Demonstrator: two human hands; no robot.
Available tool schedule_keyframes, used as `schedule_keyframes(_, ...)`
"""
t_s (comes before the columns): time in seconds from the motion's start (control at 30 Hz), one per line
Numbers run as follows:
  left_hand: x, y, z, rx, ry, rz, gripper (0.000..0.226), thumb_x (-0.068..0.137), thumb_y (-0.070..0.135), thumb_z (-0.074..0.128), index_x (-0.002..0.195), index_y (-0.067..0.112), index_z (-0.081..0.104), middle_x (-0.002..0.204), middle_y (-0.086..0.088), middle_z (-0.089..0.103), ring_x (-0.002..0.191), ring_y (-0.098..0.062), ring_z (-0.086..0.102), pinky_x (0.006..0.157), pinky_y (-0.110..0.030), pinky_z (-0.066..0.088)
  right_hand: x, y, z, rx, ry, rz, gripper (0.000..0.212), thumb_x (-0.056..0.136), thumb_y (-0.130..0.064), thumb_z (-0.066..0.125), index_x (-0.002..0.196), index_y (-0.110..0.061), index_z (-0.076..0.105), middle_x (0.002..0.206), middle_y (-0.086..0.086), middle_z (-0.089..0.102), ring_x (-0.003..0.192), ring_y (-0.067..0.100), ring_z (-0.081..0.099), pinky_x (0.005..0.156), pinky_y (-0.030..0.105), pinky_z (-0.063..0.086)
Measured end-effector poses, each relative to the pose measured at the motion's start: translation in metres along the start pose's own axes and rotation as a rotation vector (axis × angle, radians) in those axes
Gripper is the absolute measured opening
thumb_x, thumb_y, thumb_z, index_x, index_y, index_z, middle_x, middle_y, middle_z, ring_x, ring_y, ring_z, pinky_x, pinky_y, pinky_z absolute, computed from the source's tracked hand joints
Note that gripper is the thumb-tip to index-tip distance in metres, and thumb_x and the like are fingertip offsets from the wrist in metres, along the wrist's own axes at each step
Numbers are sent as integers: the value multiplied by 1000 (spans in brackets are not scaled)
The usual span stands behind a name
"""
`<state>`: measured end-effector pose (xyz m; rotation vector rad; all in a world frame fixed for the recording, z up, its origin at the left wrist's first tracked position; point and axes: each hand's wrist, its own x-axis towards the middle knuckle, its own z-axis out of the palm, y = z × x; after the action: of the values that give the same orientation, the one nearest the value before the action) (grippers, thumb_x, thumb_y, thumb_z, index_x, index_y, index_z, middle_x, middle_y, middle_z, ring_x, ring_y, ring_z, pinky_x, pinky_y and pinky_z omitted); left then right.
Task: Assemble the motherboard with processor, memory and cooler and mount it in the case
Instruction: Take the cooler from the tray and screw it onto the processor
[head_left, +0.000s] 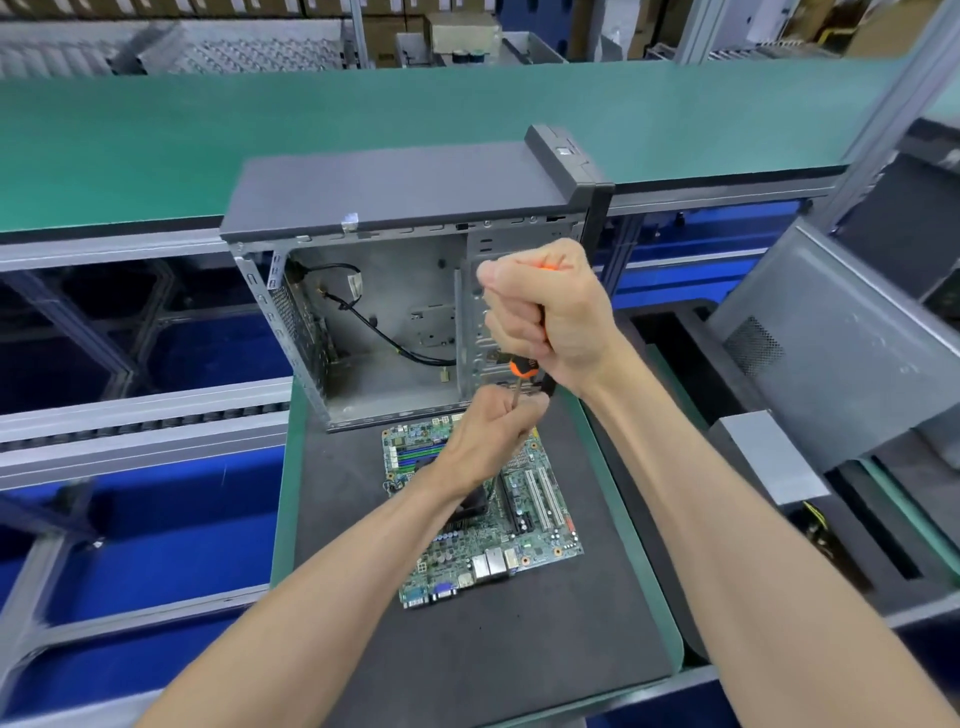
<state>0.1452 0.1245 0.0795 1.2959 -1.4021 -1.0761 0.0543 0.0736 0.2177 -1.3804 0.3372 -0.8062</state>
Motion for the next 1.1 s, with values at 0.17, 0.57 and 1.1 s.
schedule_keyframes(0.17, -24, -62, -19, 901, -269, -70, 64, 77, 57, 59, 131, 27, 40, 125, 4, 43, 117, -16, 38, 106, -42, 35, -2, 3, 6, -19, 211, -60, 54, 90, -4, 57, 47, -16, 25, 43, -2, 20, 38, 12, 15, 46, 19, 18)
schedule_keyframes(0.57, -31, -109, -18, 1284, -237, 39, 49, 93, 68, 23, 82, 39, 61, 113, 24, 48, 103, -17, 36, 86, -36, 33, -8, 0, -11, -20, 101, -93, 53, 98, -13, 54, 47, -7, 42, 43, 7, 36, 36, 21, 34, 44, 24, 32)
schedule_keyframes(1.1, -32, -106, -17, 1307, -225, 56, 48, 94, 58, 28, 81, 29, 64, 99, 18, 51, 91, -17, 31, 84, -38, 38, 11, 4, 21, -186, 370, -112, 21, 68, 1, 39, 47, 0, 39, 41, 9, 27, 37, 18, 21, 41, 25, 20)
